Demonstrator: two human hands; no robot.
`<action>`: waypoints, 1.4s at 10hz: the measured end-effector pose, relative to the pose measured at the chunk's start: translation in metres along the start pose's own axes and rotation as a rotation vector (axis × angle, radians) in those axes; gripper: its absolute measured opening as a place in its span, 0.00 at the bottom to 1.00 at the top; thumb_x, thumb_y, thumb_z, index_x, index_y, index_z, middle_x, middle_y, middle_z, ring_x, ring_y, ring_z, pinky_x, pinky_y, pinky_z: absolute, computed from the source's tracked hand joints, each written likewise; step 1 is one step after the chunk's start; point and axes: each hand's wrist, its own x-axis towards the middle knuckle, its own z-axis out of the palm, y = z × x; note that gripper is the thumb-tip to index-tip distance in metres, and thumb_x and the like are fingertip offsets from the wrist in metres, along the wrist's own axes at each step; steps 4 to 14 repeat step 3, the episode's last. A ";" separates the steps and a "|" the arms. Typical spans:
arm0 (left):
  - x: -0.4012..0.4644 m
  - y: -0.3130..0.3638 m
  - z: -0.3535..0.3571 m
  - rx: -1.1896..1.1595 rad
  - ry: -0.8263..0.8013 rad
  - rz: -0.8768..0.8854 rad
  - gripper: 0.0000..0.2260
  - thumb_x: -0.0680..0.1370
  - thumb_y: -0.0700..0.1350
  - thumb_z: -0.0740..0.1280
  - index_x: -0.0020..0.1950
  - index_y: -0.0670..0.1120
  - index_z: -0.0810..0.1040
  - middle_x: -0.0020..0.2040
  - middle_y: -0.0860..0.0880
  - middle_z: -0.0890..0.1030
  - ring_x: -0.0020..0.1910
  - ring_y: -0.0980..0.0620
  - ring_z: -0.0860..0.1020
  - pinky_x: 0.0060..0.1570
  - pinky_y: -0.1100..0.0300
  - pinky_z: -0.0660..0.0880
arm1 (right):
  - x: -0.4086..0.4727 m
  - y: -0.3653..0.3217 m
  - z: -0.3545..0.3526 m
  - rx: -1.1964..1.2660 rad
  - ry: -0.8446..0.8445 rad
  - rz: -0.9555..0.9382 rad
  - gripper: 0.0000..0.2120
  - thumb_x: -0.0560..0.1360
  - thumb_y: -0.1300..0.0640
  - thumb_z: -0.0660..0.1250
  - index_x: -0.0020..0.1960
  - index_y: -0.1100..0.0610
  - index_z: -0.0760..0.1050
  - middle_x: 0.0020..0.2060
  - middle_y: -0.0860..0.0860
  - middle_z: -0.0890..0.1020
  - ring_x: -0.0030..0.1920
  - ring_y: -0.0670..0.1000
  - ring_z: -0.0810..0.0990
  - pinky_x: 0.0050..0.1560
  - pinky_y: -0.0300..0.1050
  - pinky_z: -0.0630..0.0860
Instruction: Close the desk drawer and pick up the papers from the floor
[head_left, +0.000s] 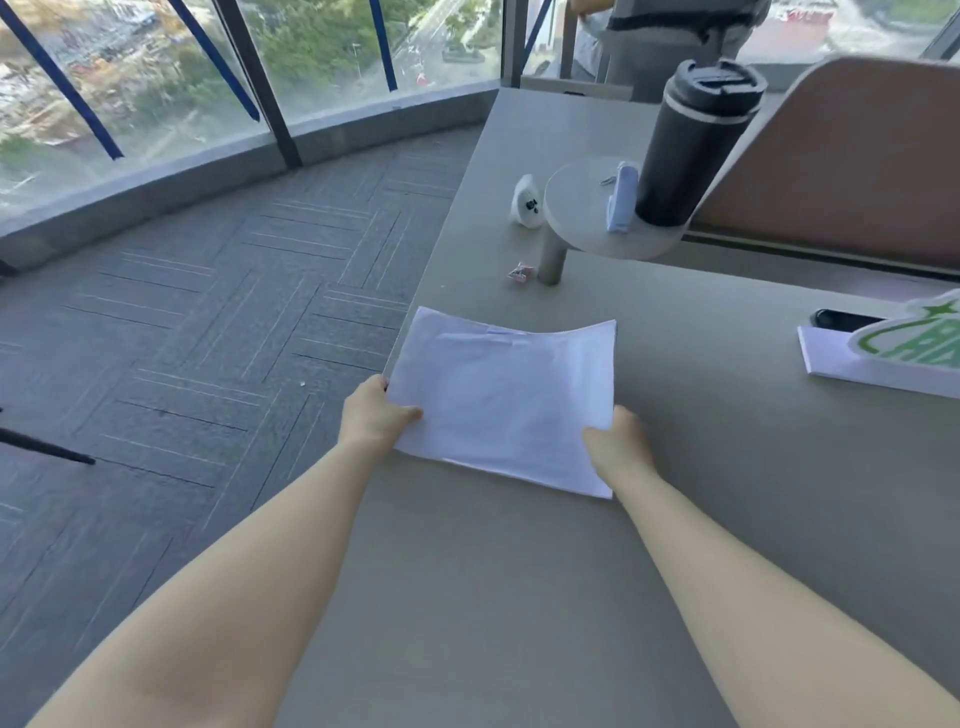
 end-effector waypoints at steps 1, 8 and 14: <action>0.000 0.000 0.002 0.084 0.016 -0.052 0.16 0.67 0.47 0.71 0.51 0.44 0.73 0.47 0.47 0.79 0.46 0.44 0.78 0.39 0.56 0.70 | -0.008 0.000 -0.004 -0.137 0.034 0.024 0.08 0.72 0.57 0.61 0.50 0.58 0.71 0.41 0.51 0.76 0.38 0.56 0.75 0.32 0.43 0.67; -0.008 -0.003 -0.005 0.346 0.135 -0.143 0.30 0.69 0.62 0.69 0.62 0.44 0.69 0.63 0.42 0.74 0.61 0.39 0.74 0.49 0.47 0.71 | -0.023 0.013 -0.019 -0.318 0.185 0.061 0.23 0.75 0.36 0.58 0.51 0.57 0.63 0.36 0.54 0.76 0.38 0.58 0.76 0.35 0.47 0.67; -0.008 -0.003 -0.005 0.346 0.135 -0.143 0.30 0.69 0.62 0.69 0.62 0.44 0.69 0.63 0.42 0.74 0.61 0.39 0.74 0.49 0.47 0.71 | -0.023 0.013 -0.019 -0.318 0.185 0.061 0.23 0.75 0.36 0.58 0.51 0.57 0.63 0.36 0.54 0.76 0.38 0.58 0.76 0.35 0.47 0.67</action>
